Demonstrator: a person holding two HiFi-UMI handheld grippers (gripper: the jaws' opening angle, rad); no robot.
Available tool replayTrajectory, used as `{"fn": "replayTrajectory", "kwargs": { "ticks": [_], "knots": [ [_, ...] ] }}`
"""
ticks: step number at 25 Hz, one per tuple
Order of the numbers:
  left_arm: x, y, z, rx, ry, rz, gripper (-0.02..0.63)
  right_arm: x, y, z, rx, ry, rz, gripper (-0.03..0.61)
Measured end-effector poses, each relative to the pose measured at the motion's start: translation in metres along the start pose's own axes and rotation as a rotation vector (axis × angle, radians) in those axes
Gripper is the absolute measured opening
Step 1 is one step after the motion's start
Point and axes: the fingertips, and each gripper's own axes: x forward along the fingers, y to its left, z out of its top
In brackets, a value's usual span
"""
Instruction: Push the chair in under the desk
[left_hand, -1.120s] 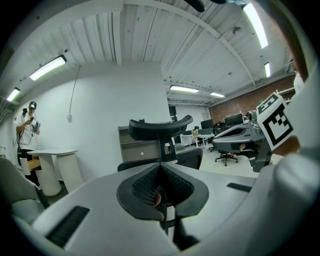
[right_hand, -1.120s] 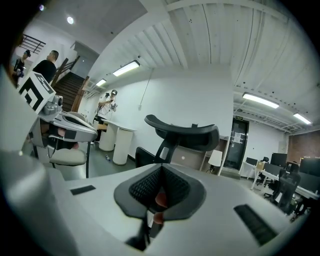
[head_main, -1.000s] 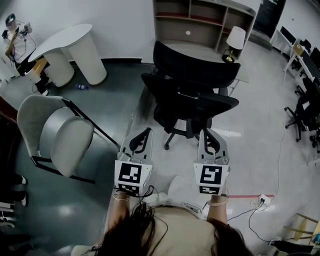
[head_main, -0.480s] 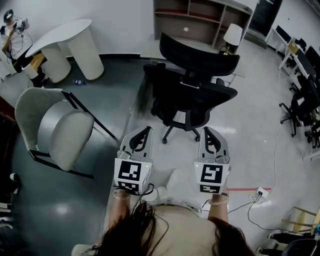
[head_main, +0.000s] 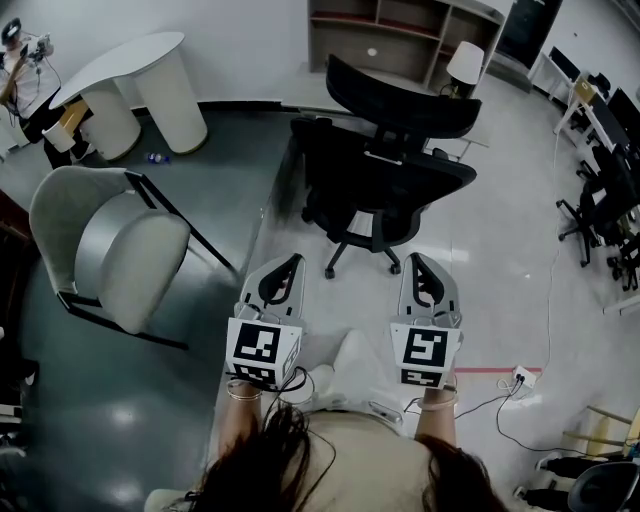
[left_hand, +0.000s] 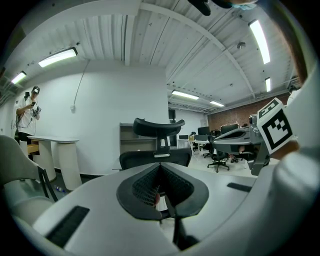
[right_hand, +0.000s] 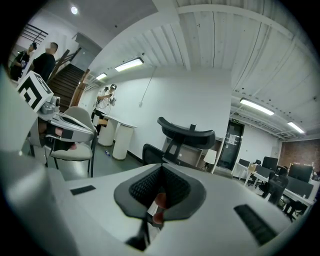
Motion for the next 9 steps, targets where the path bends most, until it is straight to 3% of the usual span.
{"fn": "replayTrajectory", "kwargs": {
  "ticks": [5,9],
  "knots": [
    [-0.0039,0.0004,-0.0051,-0.012,0.017,-0.002,0.011,-0.002,0.0027,0.0007,-0.004,0.005,-0.009,0.02],
    [-0.0065,0.0059,-0.0058,-0.07,0.013,-0.013,0.011,-0.0015,0.0067,0.0058,-0.018,-0.004,-0.011,0.021]
  ]
}}
